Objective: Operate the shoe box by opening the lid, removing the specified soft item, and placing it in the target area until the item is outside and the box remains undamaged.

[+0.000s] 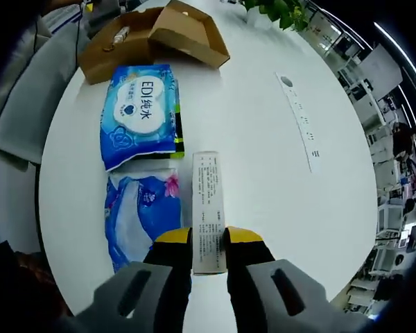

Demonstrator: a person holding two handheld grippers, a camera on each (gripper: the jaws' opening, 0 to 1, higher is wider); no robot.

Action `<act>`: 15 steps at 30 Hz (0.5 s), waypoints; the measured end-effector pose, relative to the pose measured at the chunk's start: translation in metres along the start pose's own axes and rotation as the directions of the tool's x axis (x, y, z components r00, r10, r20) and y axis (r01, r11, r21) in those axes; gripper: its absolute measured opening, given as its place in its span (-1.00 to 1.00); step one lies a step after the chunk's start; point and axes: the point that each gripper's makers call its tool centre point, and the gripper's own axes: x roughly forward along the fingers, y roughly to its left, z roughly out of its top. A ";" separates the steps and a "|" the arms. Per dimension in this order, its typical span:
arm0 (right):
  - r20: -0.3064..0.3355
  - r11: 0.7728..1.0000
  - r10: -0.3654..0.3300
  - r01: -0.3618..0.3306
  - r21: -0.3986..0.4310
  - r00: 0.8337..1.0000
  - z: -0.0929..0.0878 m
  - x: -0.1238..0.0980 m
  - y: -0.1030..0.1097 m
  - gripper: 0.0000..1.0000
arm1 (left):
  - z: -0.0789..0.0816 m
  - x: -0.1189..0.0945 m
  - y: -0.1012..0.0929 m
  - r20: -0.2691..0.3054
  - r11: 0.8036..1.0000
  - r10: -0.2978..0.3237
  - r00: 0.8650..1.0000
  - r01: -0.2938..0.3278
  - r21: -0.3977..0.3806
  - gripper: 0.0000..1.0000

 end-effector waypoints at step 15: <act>-0.061 0.998 0.015 -0.018 -0.057 0.998 -0.018 0.011 0.001 -0.69 | -0.010 0.004 -0.004 -0.042 0.999 0.000 0.999 0.002 0.044 1.00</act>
